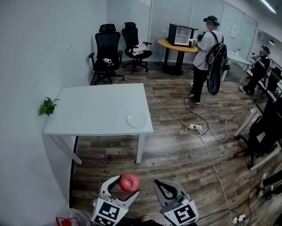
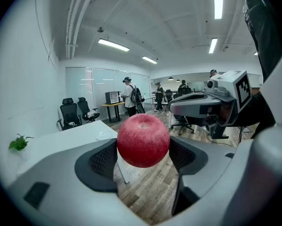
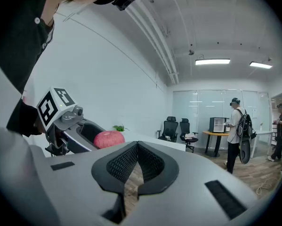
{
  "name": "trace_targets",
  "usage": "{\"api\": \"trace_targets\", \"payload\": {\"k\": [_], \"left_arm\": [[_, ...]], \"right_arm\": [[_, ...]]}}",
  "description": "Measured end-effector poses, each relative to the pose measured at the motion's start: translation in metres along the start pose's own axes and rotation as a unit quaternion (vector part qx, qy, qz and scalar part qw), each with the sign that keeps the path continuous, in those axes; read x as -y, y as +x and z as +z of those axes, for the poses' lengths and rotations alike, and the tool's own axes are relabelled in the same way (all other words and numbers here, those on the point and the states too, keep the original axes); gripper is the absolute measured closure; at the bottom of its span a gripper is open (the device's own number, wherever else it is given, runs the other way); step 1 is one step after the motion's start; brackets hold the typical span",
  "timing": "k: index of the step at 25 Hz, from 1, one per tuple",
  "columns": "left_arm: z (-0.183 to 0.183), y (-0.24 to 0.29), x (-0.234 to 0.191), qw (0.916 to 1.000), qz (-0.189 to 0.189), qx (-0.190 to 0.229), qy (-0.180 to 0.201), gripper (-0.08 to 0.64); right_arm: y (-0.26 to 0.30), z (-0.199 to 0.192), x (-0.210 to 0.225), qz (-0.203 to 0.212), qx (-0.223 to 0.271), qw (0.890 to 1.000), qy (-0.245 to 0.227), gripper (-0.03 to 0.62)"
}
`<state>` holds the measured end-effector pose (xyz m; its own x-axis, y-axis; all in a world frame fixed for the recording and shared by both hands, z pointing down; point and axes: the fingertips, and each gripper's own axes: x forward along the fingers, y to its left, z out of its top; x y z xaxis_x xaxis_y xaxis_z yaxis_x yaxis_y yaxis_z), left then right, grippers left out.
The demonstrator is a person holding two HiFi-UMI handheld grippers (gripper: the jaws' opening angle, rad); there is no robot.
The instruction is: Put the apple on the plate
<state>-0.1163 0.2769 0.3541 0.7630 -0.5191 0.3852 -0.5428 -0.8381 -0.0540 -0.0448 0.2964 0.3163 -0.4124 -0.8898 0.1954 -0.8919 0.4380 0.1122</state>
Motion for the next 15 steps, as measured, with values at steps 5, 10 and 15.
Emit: {"api": "trace_targets", "payload": {"k": [5,10,15], "left_arm": [[-0.0004,0.0002,-0.0012,1.0,0.005,0.002,-0.001,0.206],[0.0004,-0.0015,0.0001,0.9999,0.01,0.001,-0.002,0.206],[0.0026,-0.0014,0.0061,0.9999,0.016,0.0,-0.001,0.206]], "right_arm": [[0.0003,-0.0013,0.0012,0.002,0.0,1.0,0.0,0.552],[-0.0007,0.0011,0.0019,0.007,0.006,1.0,0.004,0.552],[-0.0091,0.0002,0.0064,0.007,0.012,1.0,0.018,0.551]]}}
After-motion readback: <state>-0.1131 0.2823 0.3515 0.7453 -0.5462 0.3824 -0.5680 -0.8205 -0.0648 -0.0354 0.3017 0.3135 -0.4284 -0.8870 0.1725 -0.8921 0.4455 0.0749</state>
